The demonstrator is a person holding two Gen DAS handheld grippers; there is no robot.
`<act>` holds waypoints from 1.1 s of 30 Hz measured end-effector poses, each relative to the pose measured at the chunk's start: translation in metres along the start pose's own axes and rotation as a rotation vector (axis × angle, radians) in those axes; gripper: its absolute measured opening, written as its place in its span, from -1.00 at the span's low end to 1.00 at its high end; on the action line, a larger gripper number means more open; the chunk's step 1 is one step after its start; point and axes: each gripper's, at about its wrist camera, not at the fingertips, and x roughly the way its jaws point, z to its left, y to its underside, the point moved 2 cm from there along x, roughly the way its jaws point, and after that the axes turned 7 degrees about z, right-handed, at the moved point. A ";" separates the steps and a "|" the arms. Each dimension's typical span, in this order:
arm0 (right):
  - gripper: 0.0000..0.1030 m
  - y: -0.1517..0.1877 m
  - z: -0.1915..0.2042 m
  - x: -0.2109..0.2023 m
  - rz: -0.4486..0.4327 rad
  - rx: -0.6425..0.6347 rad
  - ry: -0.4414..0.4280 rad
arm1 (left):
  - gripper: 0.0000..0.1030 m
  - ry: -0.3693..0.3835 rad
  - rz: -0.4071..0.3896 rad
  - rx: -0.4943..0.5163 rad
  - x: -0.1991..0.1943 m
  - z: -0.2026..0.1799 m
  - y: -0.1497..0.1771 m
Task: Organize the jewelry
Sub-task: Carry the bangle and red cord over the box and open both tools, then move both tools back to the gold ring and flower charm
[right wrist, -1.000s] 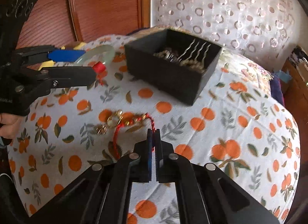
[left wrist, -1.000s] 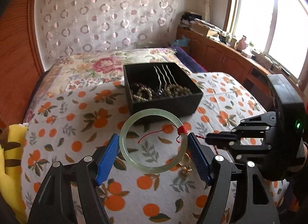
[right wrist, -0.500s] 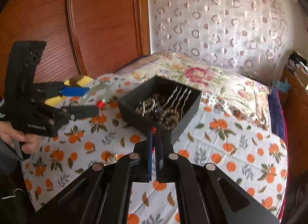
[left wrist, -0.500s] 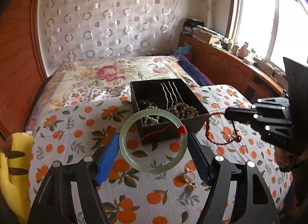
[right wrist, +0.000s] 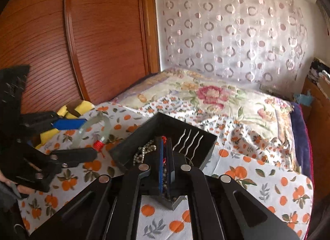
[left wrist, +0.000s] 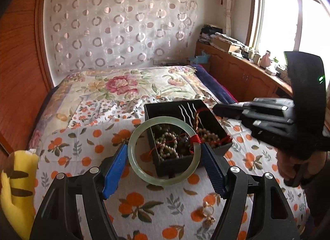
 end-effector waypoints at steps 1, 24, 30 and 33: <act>-0.92 0.001 -0.001 0.004 0.007 0.004 0.000 | 0.34 -0.001 -0.001 0.002 0.002 0.000 -0.002; -0.51 0.058 -0.033 -0.037 0.016 0.127 0.092 | 0.34 -0.013 0.078 0.080 0.070 -0.031 -0.037; -0.51 0.062 -0.027 -0.038 0.022 0.124 0.090 | 0.51 -0.013 0.076 0.089 0.068 -0.032 -0.034; -0.51 0.064 -0.023 -0.038 0.023 0.123 0.090 | 0.51 -0.015 0.071 0.081 0.062 -0.030 -0.033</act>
